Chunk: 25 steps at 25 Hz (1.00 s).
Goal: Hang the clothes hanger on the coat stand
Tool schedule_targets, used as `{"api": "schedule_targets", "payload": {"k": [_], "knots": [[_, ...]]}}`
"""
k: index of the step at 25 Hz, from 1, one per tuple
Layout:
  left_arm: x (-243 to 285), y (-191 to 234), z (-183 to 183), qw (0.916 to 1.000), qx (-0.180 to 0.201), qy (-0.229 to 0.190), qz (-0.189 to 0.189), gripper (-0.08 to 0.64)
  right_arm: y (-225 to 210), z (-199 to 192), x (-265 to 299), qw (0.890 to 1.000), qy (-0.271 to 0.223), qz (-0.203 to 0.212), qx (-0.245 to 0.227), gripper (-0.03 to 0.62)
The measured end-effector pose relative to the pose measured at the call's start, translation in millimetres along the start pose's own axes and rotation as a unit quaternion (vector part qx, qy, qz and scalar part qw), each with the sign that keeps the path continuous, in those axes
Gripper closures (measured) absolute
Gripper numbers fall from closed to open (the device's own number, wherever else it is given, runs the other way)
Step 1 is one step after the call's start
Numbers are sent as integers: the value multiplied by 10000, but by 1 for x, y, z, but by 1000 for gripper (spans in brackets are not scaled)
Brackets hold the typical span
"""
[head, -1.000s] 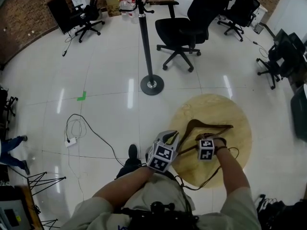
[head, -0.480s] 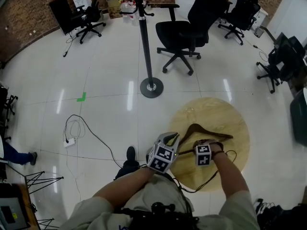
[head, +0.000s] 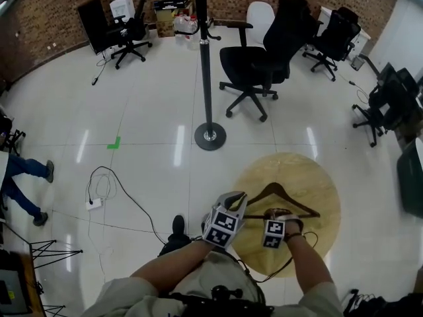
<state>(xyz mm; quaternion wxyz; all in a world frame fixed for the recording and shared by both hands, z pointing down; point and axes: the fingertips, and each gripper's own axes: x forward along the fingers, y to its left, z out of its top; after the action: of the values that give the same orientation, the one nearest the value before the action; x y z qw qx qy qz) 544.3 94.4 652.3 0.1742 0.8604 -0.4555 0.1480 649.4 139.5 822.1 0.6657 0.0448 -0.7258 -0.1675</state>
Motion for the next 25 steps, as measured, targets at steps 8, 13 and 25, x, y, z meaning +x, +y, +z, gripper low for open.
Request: {"api": "schedule_targets", "payload": {"k": [8,13,25], "knots": [[-86,25,76,9974,173,-644,276,534,-64,60,-96,9875,-77,-1491,501,540],[-138,55,116,9937,180,-1035,379,534,-107,116,-158,9738,-39,-2211,523,540],[-245,239,189,9769,134,-1949,867,535,-230,302,-201,9471,-177,-3203,131,540]]}}
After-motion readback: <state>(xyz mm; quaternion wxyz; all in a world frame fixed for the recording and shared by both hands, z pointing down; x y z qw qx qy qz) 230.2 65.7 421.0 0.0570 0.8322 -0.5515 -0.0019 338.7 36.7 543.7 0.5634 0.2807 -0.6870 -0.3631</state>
